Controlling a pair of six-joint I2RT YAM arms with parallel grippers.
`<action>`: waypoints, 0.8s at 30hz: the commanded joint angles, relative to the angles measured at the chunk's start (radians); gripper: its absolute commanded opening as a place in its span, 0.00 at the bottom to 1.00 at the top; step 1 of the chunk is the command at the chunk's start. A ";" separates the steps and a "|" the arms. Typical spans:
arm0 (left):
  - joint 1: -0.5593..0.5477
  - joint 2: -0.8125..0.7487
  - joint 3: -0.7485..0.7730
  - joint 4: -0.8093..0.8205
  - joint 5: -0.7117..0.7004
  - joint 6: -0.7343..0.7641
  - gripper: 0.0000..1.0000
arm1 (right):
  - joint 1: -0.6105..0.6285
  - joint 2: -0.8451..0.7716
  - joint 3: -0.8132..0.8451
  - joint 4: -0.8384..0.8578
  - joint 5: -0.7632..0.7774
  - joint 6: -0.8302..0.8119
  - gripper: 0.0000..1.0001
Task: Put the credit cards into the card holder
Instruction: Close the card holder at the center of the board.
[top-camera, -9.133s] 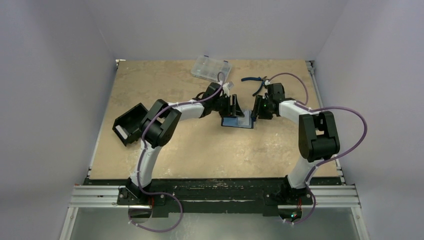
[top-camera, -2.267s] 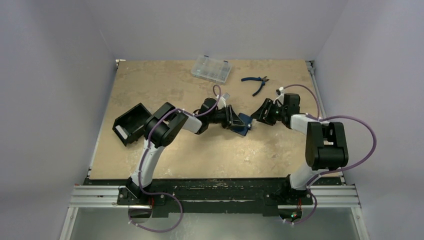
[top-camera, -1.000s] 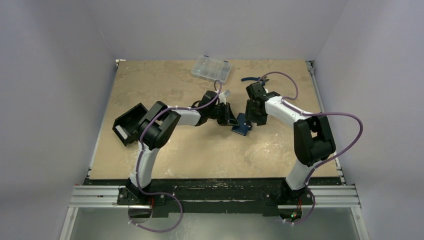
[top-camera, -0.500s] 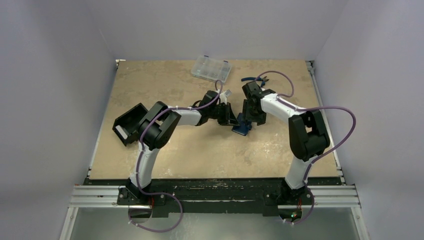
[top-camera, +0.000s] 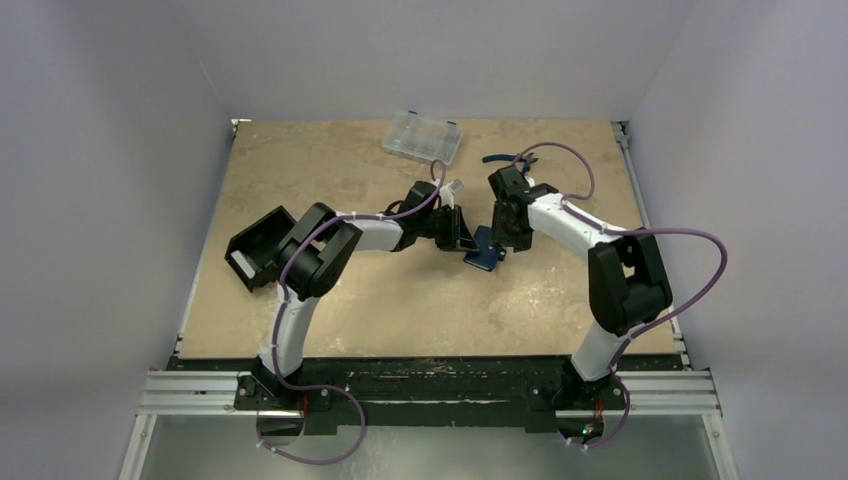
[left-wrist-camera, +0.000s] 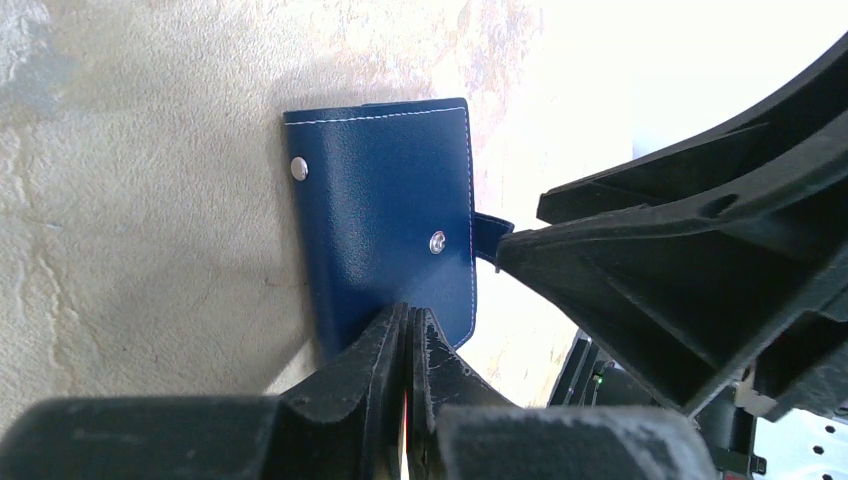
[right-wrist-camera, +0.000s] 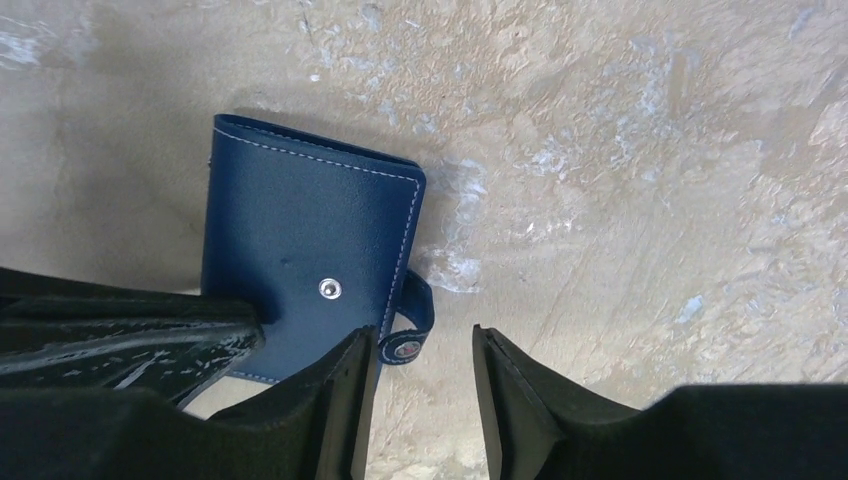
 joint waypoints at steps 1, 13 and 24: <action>-0.019 0.028 -0.009 -0.104 -0.080 0.062 0.05 | 0.002 -0.048 -0.008 0.005 0.002 0.013 0.46; -0.021 0.034 -0.009 -0.090 -0.068 0.053 0.05 | 0.002 -0.058 0.010 0.000 -0.006 0.017 0.51; -0.027 0.036 -0.012 -0.082 -0.062 0.049 0.05 | 0.005 0.074 0.111 -0.022 0.037 0.013 0.65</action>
